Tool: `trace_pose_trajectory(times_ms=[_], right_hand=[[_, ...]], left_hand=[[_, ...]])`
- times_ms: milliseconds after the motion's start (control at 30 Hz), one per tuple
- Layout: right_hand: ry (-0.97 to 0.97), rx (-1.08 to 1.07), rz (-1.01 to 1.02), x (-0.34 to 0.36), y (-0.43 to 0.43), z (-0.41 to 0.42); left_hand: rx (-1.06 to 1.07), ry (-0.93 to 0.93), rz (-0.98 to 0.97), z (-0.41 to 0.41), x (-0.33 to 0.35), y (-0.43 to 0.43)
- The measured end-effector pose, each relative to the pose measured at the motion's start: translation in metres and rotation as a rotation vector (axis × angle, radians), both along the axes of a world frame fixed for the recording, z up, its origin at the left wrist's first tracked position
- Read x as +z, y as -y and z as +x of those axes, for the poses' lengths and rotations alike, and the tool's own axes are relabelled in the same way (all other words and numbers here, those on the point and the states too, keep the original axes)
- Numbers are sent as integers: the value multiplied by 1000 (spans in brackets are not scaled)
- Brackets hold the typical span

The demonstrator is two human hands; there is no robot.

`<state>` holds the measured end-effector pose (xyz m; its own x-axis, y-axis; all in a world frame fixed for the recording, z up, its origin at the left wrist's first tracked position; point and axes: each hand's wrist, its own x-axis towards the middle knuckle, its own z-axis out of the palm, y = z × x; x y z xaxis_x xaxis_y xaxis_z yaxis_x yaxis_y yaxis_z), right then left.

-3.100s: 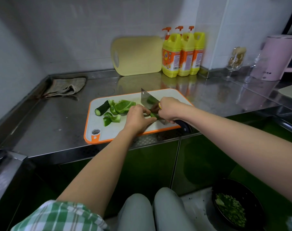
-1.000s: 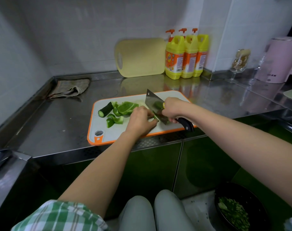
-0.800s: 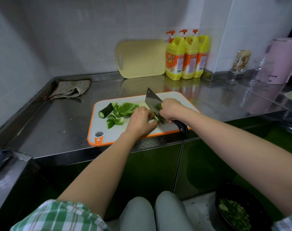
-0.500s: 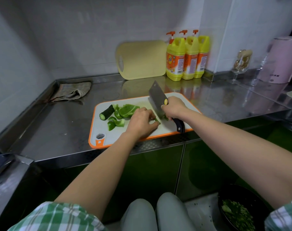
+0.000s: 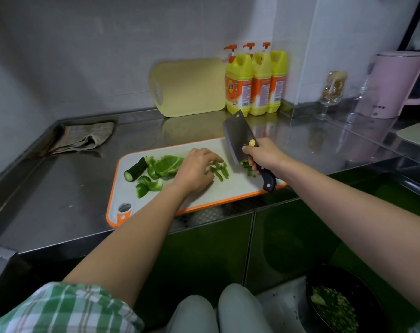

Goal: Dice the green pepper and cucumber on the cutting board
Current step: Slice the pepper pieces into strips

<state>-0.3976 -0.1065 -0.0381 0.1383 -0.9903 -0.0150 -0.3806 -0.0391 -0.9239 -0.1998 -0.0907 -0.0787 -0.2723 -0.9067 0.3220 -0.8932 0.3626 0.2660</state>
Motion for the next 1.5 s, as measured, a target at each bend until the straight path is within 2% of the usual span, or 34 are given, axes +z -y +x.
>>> trace_pose_trajectory(times_ms=[100, 233, 533, 733, 1000, 1167, 1500], right_hand=[[10, 15, -4, 0, -1, -2], [13, 41, -2, 0, -1, -4], [31, 47, 15, -2, -4, -4], [6, 52, 28, -2, -5, 0], [-106, 86, 14, -2, -3, 7], [-186, 111, 19, -3, -4, 5], [-208, 120, 15, -5, -3, 4]], left_hand=[[-102, 188, 32, -6, 5, 7], [-141, 327, -72, -10, 12, 15], [-204, 419, -210, -9, 9, 13], [-135, 497, -232, 8, 4, 5], [-34, 301, -105, 20, 8, -8], [152, -14, -77, 9, 6, 4], [255, -56, 48, -10, 4, 32]])
